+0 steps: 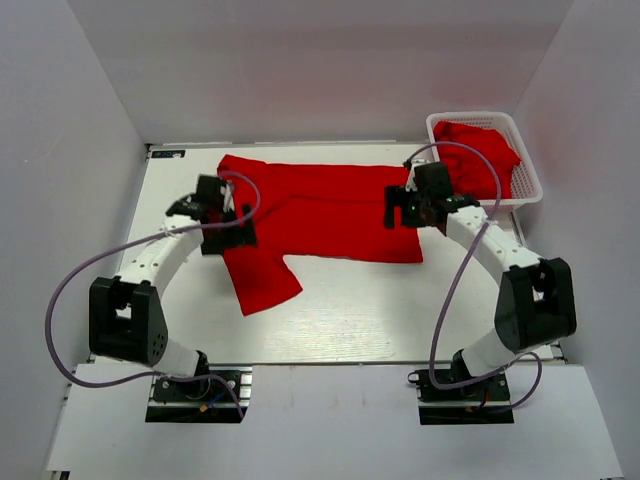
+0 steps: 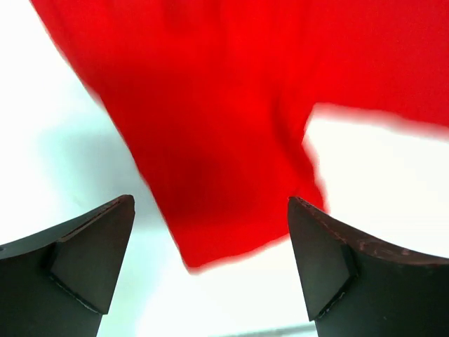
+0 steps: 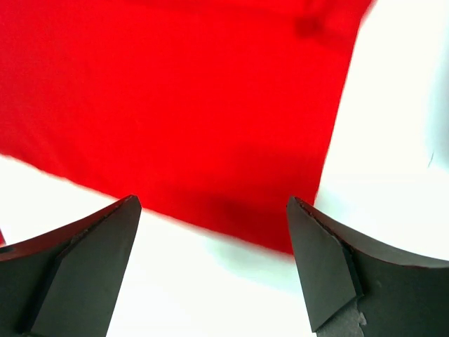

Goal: Fold and stack the t-shirts
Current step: Grap the side of the flattened tshirt closest away from the robot with both arms, then fold the other side of the tshirt into a rectangle, then rotate the tshirt 90 degrees

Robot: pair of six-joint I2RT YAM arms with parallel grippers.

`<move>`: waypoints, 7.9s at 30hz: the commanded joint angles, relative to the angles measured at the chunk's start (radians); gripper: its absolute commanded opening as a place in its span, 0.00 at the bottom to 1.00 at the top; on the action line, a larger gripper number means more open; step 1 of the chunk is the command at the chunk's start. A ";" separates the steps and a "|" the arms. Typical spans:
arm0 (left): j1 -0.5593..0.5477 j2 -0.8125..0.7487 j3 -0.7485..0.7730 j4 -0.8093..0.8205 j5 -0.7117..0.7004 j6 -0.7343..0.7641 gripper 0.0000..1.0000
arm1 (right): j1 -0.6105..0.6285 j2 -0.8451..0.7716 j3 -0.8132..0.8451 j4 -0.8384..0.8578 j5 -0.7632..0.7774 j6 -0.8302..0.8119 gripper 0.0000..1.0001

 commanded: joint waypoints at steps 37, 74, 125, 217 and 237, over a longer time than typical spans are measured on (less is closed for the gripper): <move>-0.266 -0.067 -0.571 0.170 -0.142 -0.264 0.34 | 0.065 -0.230 -0.300 -0.020 0.302 0.184 0.90; -0.266 -0.242 -0.499 0.086 -0.113 -0.217 0.00 | 0.057 -0.026 -0.291 0.069 0.354 0.338 0.90; -0.244 -0.094 0.082 -0.070 -0.103 -0.112 0.00 | 0.041 0.009 -0.098 -0.126 0.349 0.261 0.00; 0.020 0.660 0.383 0.170 -0.031 0.040 1.00 | -0.051 0.537 0.319 -0.092 -0.016 0.123 0.90; 0.067 0.932 0.772 0.083 0.087 0.009 1.00 | -0.016 0.322 -0.089 -0.100 -0.149 0.121 0.90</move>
